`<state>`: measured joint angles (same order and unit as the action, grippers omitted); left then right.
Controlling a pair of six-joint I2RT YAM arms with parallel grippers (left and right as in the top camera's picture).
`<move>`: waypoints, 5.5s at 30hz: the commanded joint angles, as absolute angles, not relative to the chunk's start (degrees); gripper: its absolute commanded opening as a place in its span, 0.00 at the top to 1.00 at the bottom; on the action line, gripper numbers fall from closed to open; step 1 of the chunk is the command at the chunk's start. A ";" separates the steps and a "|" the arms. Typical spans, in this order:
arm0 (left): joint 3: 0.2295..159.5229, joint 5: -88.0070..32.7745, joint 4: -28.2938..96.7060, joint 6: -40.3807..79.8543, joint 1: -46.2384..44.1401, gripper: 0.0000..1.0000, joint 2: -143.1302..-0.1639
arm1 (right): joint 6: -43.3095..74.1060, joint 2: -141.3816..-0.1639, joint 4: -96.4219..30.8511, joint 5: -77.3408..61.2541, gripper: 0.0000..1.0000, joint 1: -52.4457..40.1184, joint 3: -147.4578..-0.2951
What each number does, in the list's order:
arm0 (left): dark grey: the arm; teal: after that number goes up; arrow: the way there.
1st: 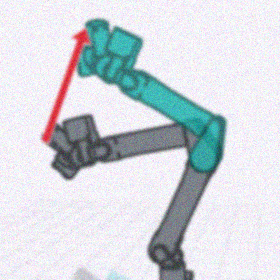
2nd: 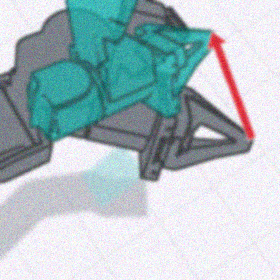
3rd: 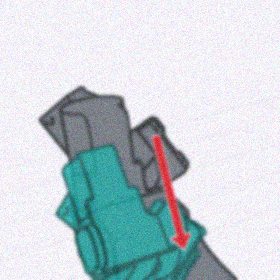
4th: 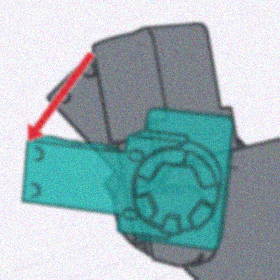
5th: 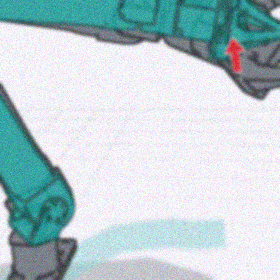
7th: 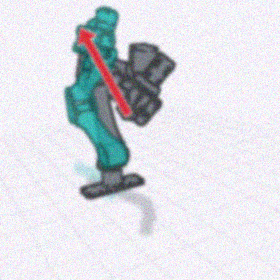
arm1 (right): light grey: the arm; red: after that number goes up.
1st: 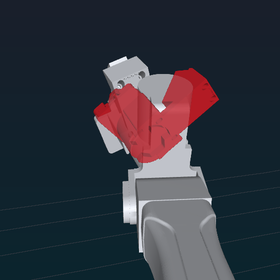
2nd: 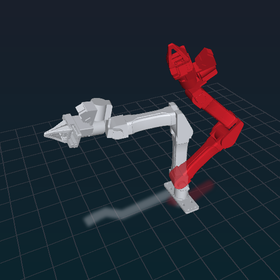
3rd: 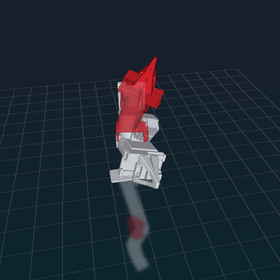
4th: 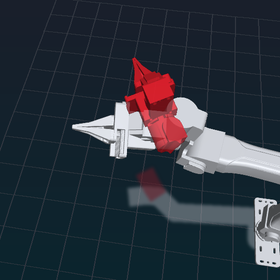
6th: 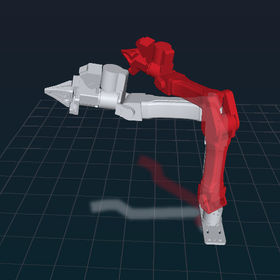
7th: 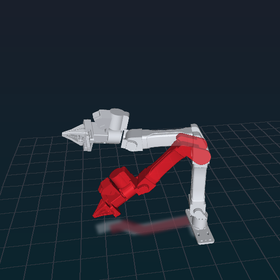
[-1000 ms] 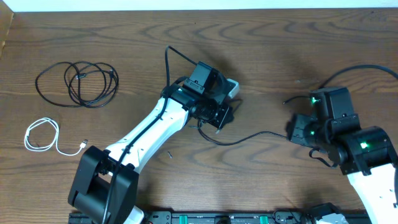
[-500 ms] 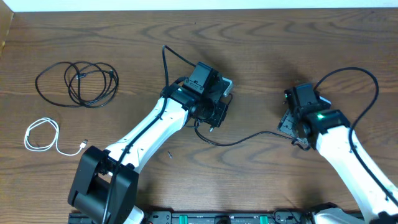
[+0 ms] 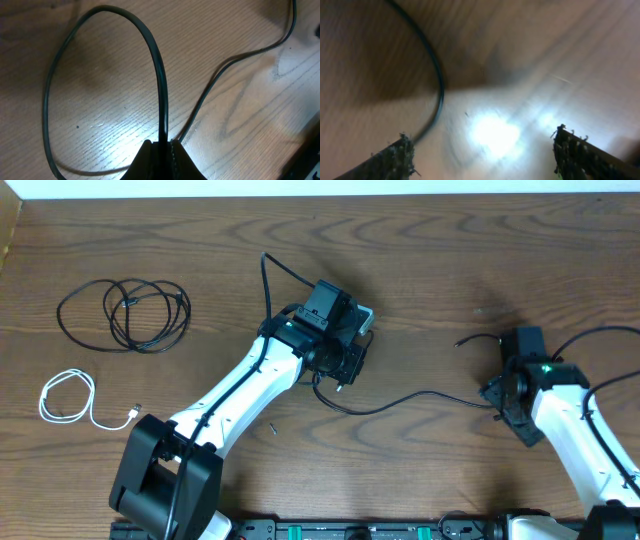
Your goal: Untangle cables
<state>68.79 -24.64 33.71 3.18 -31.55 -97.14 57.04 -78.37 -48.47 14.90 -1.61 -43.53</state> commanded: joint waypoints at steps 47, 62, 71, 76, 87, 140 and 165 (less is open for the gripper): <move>68.55 -25.45 32.71 5.48 -35.33 0.92 -106.67 | 25.63 -93.97 3.40 -36.21 0.99 -0.60 -37.41; 68.55 -5.39 24.49 -1.04 -45.98 0.92 -107.96 | 25.63 -93.97 -0.03 -33.34 0.99 -3.49 -37.41; 68.55 0.32 21.71 -1.04 -47.55 0.69 -108.36 | 25.63 -93.97 -1.39 -32.18 0.99 -3.42 -37.41; 68.55 0.30 21.71 -1.02 -47.55 0.64 -108.36 | 25.63 -93.97 -2.37 -31.40 0.99 -3.42 -37.41; 68.55 1.15 21.96 -0.73 -47.55 0.10 -110.56 | 25.63 -93.97 -2.61 -31.40 0.99 -3.42 -37.41; 73.84 -0.01 14.70 12.01 -25.02 0.92 -103.74 | 33.80 -93.97 -29.41 -18.41 0.01 -3.49 -37.36; 72.20 -11.44 25.08 -10.50 -26.24 0.57 -104.42 | 34.70 -93.97 -30.06 -18.74 0.01 -8.47 -37.36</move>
